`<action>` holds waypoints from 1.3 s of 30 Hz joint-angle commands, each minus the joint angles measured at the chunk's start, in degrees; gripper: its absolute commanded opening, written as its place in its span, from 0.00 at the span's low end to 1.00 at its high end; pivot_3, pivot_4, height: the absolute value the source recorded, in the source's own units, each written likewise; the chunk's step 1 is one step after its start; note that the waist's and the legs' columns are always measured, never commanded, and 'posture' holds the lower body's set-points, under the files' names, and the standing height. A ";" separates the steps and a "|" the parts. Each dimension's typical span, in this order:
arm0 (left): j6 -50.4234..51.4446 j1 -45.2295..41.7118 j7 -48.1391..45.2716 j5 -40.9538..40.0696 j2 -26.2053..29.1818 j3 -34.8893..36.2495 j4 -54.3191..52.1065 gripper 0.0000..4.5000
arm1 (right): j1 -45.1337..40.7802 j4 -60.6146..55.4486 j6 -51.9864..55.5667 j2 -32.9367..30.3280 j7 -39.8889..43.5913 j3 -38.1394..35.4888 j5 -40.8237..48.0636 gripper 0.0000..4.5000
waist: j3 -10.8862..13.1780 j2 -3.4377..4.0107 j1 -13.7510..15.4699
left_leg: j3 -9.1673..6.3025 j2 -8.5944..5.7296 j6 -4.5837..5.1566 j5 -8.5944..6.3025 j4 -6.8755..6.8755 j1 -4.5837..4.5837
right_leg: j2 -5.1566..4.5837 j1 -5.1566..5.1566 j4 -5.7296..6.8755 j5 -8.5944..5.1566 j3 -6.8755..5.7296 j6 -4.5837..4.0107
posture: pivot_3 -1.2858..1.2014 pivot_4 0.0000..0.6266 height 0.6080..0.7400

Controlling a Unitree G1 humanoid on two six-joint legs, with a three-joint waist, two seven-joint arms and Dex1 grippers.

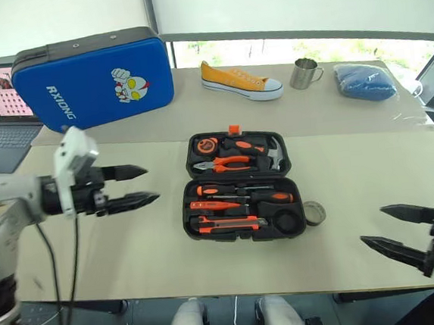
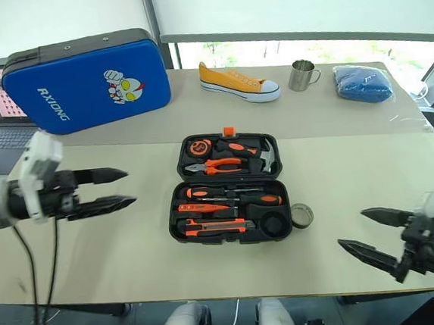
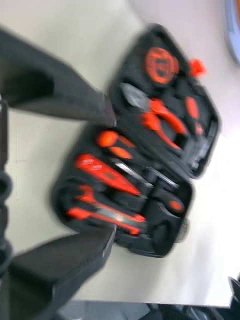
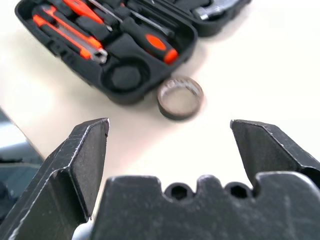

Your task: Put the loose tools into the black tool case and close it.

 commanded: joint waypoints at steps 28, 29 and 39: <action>-19.90 1.49 4.20 0.51 4.74 -8.75 -12.36 1.00 | -45.52 32.77 -30.09 -6.16 13.75 52.96 -31.99 0.47 | 0.12 -0.01 -0.67 | 0.24 -0.04 -0.02 0.00 -0.30 0.12 | -0.01 -0.17 0.03 -0.04 0.17 -0.08 | 0.52 0.24 0.99; -20.04 1.45 4.42 0.61 4.64 -8.98 -12.30 1.00 | -45.44 32.41 -30.23 -6.16 13.89 52.86 -31.92 0.47 | 0.12 -0.01 -0.68 | 0.23 -0.04 -0.02 0.00 -0.30 0.13 | 0.00 -0.17 0.04 -0.04 0.17 -0.08 | 0.52 0.24 0.99; -20.74 0.10 5.90 0.12 3.85 -10.80 -12.53 1.00 | -46.08 32.63 -32.51 -4.90 13.35 52.59 -32.53 0.17 | 0.12 -0.01 -0.67 | 0.24 -0.04 -0.03 0.00 -0.30 0.13 | 0.00 -0.17 0.05 -0.04 0.18 -0.08 | 0.52 0.24 0.99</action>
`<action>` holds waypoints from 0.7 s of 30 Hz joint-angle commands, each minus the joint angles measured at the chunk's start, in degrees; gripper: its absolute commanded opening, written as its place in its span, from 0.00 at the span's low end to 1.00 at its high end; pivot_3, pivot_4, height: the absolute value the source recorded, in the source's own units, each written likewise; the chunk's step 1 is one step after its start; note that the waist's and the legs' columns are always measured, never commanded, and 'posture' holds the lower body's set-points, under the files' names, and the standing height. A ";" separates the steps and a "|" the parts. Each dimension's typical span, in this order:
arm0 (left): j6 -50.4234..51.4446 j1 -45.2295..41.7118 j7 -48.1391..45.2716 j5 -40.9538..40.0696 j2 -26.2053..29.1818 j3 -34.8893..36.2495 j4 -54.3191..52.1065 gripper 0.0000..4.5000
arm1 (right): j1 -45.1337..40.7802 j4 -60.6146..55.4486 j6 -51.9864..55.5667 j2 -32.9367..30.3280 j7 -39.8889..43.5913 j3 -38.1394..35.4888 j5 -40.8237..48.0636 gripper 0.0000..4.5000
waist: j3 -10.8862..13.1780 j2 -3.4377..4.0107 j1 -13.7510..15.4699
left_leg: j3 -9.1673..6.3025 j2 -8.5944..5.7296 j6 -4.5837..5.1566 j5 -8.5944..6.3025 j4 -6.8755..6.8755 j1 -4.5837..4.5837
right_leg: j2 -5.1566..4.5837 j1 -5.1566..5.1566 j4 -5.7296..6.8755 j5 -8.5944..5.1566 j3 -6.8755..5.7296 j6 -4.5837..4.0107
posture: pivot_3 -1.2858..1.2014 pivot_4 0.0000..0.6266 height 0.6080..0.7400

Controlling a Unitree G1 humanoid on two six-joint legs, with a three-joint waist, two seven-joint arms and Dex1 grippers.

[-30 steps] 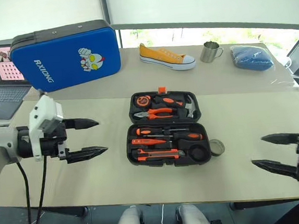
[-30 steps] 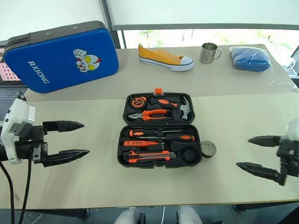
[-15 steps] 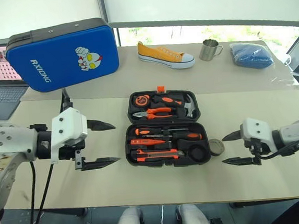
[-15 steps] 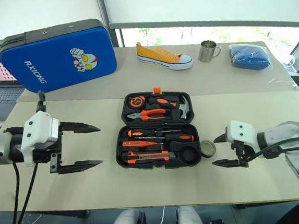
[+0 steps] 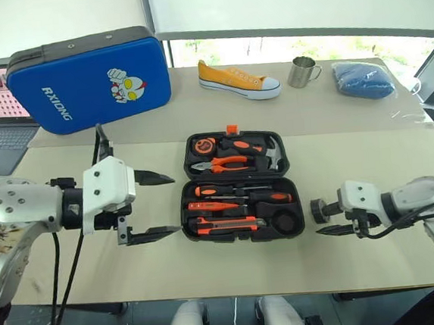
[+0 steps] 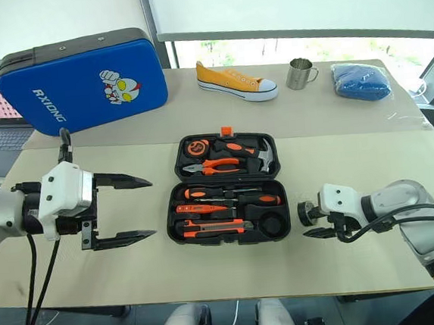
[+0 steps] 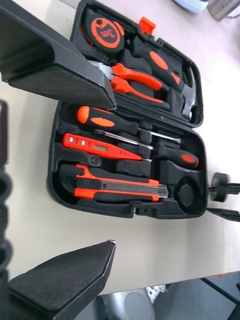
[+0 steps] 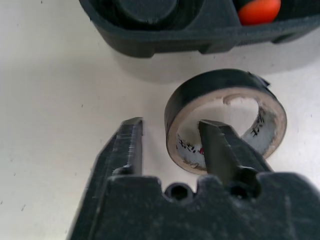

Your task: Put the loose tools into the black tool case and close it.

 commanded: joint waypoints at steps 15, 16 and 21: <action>-2.00 -1.02 1.17 -0.69 -0.46 -1.49 -1.35 1.00 | -5.74 -20.17 12.63 -2.63 4.09 -4.85 15.14 0.00 | 0.03 0.04 -0.36 | -0.01 0.05 0.00 0.00 -0.02 0.05 | 0.05 -0.03 0.08 0.00 0.03 -0.04 | 0.52 0.24 0.99; -1.92 -1.10 1.15 -0.84 -0.49 -1.54 -1.47 1.00 | -6.24 -21.15 12.27 -2.13 3.96 -3.21 13.84 0.00 | 0.03 0.04 -0.25 | -0.02 0.05 0.00 0.00 -0.02 0.05 | 0.05 -0.03 0.08 0.00 0.02 -0.04 | 0.52 0.24 0.99; -1.56 -1.79 1.26 -1.48 -0.57 -1.70 -1.89 1.00 | -8.99 -21.72 11.52 0.65 2.49 5.09 6.36 0.00 | 0.05 0.01 0.38 | -0.03 -0.02 -0.01 0.01 0.00 -0.02 | -0.03 -0.03 0.05 -0.01 -0.02 -0.02 | 0.52 0.24 0.99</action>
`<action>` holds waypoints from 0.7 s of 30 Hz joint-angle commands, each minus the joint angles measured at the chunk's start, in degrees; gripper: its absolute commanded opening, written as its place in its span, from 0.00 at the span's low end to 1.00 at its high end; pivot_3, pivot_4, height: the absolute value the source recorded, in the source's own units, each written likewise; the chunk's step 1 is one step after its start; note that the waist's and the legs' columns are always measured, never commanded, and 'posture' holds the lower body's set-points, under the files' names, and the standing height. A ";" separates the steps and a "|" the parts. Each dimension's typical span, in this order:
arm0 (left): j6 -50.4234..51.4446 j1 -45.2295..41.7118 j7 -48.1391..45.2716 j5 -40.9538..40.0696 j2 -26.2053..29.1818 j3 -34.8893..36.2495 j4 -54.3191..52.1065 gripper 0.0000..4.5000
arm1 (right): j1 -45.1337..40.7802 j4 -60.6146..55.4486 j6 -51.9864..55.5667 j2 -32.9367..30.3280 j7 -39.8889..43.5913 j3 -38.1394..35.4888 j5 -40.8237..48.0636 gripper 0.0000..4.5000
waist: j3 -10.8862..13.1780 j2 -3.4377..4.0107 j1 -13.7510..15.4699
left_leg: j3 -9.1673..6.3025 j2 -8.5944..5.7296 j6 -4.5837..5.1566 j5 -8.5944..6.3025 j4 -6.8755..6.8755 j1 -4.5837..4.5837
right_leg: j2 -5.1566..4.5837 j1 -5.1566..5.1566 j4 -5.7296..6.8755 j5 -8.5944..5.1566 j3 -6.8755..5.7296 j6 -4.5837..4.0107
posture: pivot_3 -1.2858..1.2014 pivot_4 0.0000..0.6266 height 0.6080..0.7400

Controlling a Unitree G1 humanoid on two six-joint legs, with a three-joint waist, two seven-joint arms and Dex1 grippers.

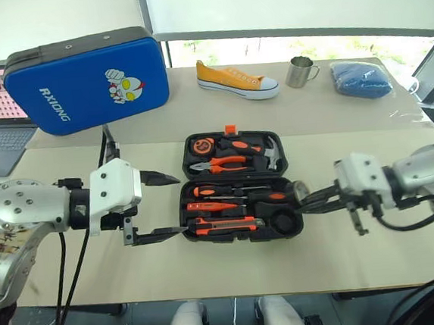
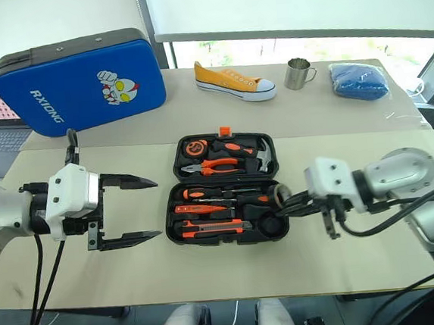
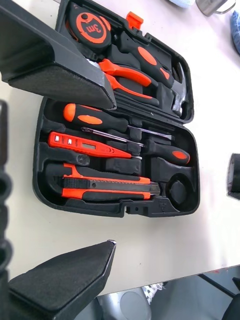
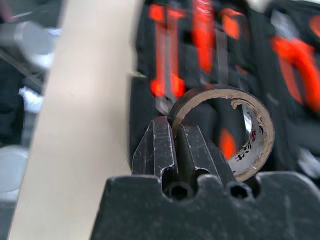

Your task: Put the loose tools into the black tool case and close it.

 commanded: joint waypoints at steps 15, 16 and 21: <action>-0.42 -1.97 1.70 -0.38 0.61 -0.90 -1.33 1.00 | -4.06 -0.31 -2.01 -2.50 2.55 7.85 -13.30 0.00 | 0.00 0.00 -0.27 | 0.01 0.02 -0.02 0.01 0.01 -0.01 | 0.03 -0.05 0.03 0.00 -0.01 -0.01 | 0.52 0.24 0.99; -0.54 -2.06 1.69 -0.25 0.59 -1.03 -1.14 1.00 | -4.22 -0.56 -1.65 -2.41 2.68 7.87 -13.21 0.00 | 0.00 0.00 -0.28 | 0.01 0.02 -0.01 0.01 0.01 -0.01 | 0.04 -0.06 0.03 0.00 -0.01 -0.01 | 0.52 0.24 0.99; -0.87 -2.49 1.78 0.14 0.41 -1.64 -0.91 1.00 | -4.89 -0.53 -0.37 -1.23 1.63 8.54 -14.37 0.17 | 0.00 0.00 -0.27 | 0.00 0.02 -0.02 0.01 0.01 -0.01 | 0.04 -0.06 0.03 0.00 -0.01 -0.01 | 0.52 0.24 0.99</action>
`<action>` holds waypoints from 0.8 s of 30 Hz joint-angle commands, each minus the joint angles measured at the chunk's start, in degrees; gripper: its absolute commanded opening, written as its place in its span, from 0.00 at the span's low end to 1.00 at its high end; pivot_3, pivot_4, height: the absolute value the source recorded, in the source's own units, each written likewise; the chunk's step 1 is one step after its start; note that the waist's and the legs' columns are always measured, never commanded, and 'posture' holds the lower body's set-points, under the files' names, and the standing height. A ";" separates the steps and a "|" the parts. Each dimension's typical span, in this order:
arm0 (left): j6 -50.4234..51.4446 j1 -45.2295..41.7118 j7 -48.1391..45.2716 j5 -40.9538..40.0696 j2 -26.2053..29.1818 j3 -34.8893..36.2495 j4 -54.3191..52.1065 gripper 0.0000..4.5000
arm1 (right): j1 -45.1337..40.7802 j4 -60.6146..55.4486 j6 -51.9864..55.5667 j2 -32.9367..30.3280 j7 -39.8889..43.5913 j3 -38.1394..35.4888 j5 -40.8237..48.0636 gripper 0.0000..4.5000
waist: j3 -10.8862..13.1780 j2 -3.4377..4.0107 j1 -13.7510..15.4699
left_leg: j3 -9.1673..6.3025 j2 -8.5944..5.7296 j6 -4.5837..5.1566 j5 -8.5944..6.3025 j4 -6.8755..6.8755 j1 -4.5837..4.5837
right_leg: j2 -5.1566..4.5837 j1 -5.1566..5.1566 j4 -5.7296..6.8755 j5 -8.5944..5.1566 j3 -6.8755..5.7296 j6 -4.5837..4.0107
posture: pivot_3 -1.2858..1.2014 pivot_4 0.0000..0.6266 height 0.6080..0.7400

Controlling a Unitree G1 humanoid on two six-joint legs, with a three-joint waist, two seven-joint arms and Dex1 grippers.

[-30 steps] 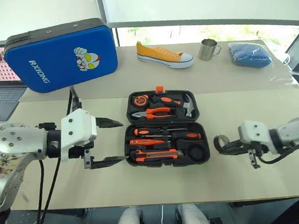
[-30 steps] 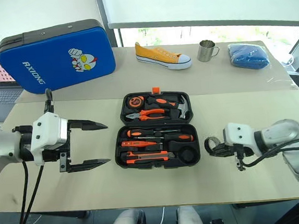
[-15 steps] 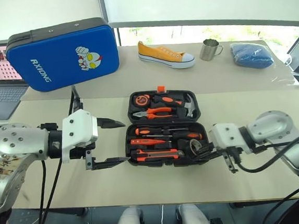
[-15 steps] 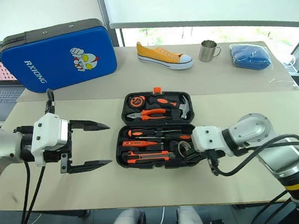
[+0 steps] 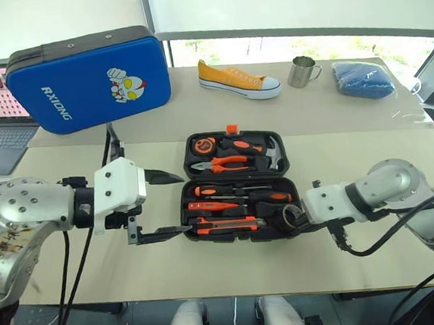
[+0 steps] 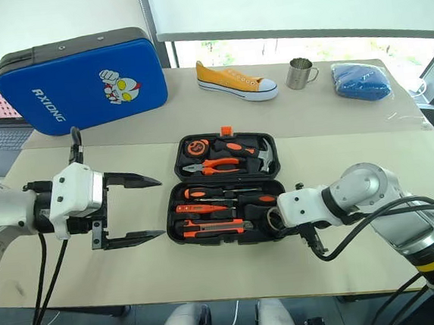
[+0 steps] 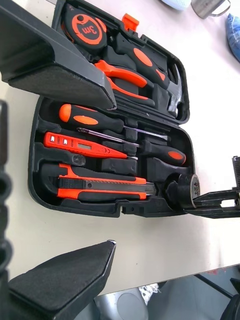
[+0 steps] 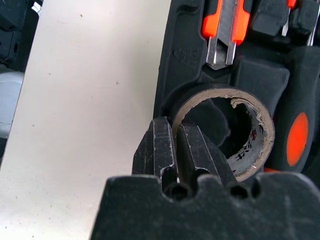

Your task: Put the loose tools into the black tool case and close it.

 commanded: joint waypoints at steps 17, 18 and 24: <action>-0.99 4.00 5.00 5.85 -0.63 0.84 5.23 1.00 | 0.53 -4.96 20.42 1.37 -7.20 -18.63 16.65 0.99 | 0.00 0.00 0.01 | -0.03 0.01 0.00 0.00 -0.01 0.00 | 0.00 0.00 0.01 0.00 -0.01 -0.01 | 0.52 0.24 0.99; -1.11 4.71 5.94 6.72 -0.96 1.31 6.70 1.00 | 0.91 -4.38 21.80 1.87 -8.44 -20.36 17.77 0.99 | 0.00 0.00 0.01 | -0.03 0.01 0.00 0.00 -0.01 0.00 | -0.01 0.01 0.01 0.01 -0.01 -0.01 | 0.52 0.24 0.99; -2.22 6.98 9.76 11.98 -1.89 0.36 16.13 0.74 | 4.82 4.78 21.09 4.21 -15.42 -24.10 16.21 0.74 | 0.00 0.00 0.20 | -0.02 -0.01 0.00 0.00 -0.02 0.00 | -0.02 0.01 0.00 0.01 -0.01 -0.01 | 0.52 0.24 0.99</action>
